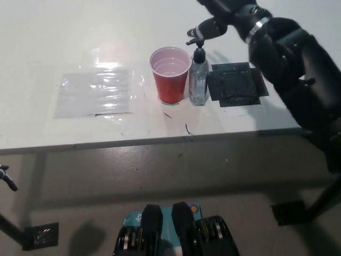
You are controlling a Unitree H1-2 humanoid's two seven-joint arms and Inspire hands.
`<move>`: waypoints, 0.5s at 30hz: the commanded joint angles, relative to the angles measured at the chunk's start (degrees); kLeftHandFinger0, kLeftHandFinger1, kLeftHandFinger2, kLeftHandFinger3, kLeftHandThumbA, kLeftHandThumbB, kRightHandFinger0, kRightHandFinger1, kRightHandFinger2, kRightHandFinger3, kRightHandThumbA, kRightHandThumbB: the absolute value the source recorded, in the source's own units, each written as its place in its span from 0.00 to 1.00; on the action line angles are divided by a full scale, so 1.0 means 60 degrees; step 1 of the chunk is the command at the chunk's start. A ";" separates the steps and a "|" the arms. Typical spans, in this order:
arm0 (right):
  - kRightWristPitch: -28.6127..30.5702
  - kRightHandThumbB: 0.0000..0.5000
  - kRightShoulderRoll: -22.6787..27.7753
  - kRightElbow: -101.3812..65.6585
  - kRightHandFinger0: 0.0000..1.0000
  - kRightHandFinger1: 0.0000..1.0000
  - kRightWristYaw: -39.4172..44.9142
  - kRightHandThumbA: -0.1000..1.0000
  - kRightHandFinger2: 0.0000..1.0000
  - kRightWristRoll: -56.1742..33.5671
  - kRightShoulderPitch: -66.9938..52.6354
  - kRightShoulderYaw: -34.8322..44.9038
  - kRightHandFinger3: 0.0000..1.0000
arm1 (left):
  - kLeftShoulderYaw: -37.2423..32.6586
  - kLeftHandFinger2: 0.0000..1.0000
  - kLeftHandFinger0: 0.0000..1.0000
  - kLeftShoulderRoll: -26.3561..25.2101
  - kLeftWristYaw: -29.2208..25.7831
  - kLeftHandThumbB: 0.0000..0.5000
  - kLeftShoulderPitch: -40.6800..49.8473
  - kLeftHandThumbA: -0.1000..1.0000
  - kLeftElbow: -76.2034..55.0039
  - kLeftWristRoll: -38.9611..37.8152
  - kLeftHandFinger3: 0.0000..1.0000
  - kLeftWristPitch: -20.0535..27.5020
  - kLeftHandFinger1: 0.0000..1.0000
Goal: The robot uses its right hand to press the hand soap kept in the middle of the table to get liquid hand soap out
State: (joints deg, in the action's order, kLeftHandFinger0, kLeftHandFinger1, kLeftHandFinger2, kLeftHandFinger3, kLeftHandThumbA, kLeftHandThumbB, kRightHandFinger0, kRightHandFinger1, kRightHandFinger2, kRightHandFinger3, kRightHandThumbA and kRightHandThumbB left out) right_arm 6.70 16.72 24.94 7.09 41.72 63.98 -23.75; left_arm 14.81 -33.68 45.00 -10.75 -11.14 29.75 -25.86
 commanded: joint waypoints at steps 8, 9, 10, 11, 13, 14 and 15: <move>-0.0891 0.88 0.1379 -0.2965 1.00 1.00 0.0683 1.00 1.00 -0.0924 -0.1482 0.1875 1.00 | 0.0253 1.00 1.00 -0.0225 -0.0105 0.37 0.0176 1.00 -0.0340 -0.0044 0.86 -0.0177 1.00; -0.0991 0.87 0.1395 -0.3207 1.00 1.00 0.0719 1.00 1.00 -0.0985 -0.1653 0.2033 1.00 | 0.0278 1.00 1.00 -0.0200 -0.0092 0.37 0.0177 1.00 -0.0364 -0.0028 0.86 -0.0177 1.00; -0.0952 0.82 0.1440 -0.3492 1.00 1.00 0.0716 1.00 1.00 -0.1148 -0.1865 0.2219 1.00 | 0.0292 1.00 1.00 -0.0198 -0.0155 0.38 0.0206 1.00 -0.0313 -0.0110 0.84 -0.0177 1.00; -0.1089 0.78 0.1500 -0.3878 1.00 1.00 0.0808 1.00 1.00 -0.1207 -0.2143 0.2383 1.00 | 0.0317 1.00 1.00 -0.0176 -0.0157 0.38 0.0246 1.00 -0.0352 -0.0072 0.83 -0.0177 1.00; -0.1277 0.88 0.1525 -0.4461 1.00 1.00 0.0617 1.00 1.00 -0.1616 -0.3059 0.2995 1.00 | 0.0391 1.00 1.00 -0.0121 -0.0134 0.36 0.0249 1.00 -0.0336 -0.0089 0.84 -0.0177 1.00; -0.1298 0.88 0.1494 -0.4496 1.00 1.00 0.0657 1.00 1.00 -0.1611 -0.3095 0.3051 1.00 | 0.0400 1.00 1.00 -0.0124 -0.0135 0.36 0.0250 1.00 -0.0329 -0.0095 0.85 -0.0177 1.00; -0.1242 0.92 0.1499 -0.4601 1.00 1.00 0.0624 1.00 1.00 -0.1694 -0.3375 0.3198 1.00 | 0.0395 1.00 1.00 -0.0145 -0.0191 0.35 0.0259 1.00 -0.0308 -0.0173 0.84 -0.0177 1.00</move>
State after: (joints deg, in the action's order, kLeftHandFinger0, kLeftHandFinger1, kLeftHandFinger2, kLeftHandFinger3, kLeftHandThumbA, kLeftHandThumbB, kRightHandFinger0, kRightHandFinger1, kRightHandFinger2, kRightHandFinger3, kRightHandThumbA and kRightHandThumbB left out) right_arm 1.18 24.37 1.13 10.56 36.06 45.42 -7.82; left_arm 16.10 -33.58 44.93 -9.08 -11.29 29.40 -25.86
